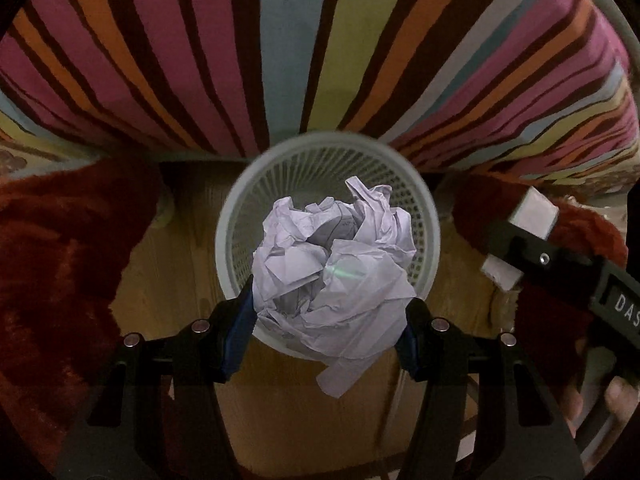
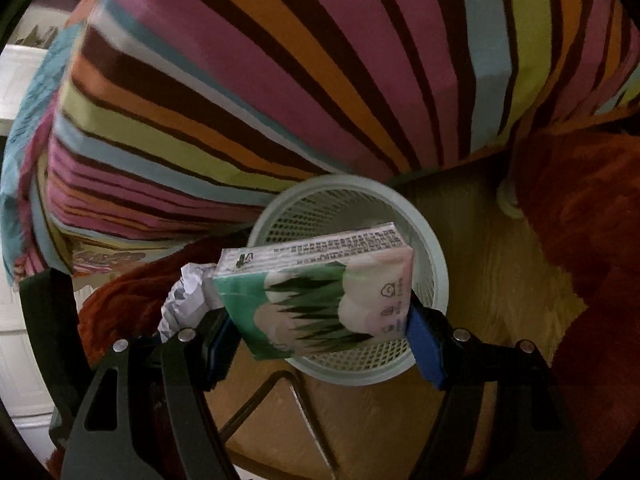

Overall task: Collect trash
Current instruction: 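Open both grippers over the wastebasket to drop the paper and tissue pack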

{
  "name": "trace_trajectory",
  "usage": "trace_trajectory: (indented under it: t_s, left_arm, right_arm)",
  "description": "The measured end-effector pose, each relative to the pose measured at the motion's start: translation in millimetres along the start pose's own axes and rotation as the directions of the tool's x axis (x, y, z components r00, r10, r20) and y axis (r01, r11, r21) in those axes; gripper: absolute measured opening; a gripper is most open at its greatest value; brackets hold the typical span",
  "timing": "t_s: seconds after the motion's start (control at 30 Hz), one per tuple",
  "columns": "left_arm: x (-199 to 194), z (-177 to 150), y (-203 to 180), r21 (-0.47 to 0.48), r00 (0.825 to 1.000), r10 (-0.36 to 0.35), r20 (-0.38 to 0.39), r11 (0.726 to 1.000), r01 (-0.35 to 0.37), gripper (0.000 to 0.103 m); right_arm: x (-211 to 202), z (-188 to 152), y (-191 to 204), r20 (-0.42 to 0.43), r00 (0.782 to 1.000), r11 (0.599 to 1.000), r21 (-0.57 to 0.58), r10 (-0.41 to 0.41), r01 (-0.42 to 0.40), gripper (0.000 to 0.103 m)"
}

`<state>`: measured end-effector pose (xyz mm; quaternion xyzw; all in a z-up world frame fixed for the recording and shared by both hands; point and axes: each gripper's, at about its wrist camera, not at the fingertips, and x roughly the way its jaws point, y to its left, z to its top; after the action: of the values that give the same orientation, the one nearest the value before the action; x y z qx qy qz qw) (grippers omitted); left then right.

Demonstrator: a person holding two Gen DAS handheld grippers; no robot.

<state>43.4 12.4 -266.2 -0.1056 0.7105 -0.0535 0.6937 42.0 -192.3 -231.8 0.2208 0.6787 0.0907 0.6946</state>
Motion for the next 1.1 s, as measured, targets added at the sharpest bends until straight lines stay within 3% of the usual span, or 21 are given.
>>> trace_trajectory:
  t_s: [0.33,0.6,0.63,0.67,0.7,0.73,0.93,1.1]
  left_arm:
    - [53,9,-4,-0.009,0.990,0.012,-0.143,1.000,-0.013,0.059]
    - [94,9,-6,-0.007,0.965,0.033,-0.262,0.999,-0.036,0.064]
    - [97,10,-4,-0.019,0.962,0.032,-0.270,0.999,-0.039,0.065]
    - [101,10,0,-0.039,0.957,0.038,-0.286,0.998,-0.051,0.071]
    - [103,10,3,-0.046,0.955,0.046,-0.292,0.997,-0.062,0.078]
    - [106,11,6,-0.054,0.952,0.064,-0.300,0.995,-0.084,0.081]
    - [114,10,15,-0.093,0.943,0.044,-0.330,0.993,-0.079,0.081]
    - [107,9,8,-0.056,0.951,0.074,-0.301,0.994,-0.095,0.081]
  right_arm:
    - [54,12,-18,-0.134,0.991,0.995,0.099,-0.017,0.030,0.070]
    - [82,9,-26,-0.210,0.978,0.988,0.150,0.011,0.021,0.071]
    - [85,8,-28,-0.219,0.976,0.987,0.160,0.015,0.021,0.075]
    - [90,7,-30,-0.236,0.972,0.985,0.172,0.013,0.029,0.087]
    - [94,7,-31,-0.246,0.969,0.983,0.178,0.007,0.038,0.095]
    - [97,5,-34,-0.250,0.968,0.981,0.185,-0.001,0.049,0.096]
    - [102,4,-39,-0.253,0.967,0.978,0.190,-0.036,0.086,0.096]
    - [100,1,-40,-0.244,0.969,0.975,0.197,-0.048,0.098,0.096]
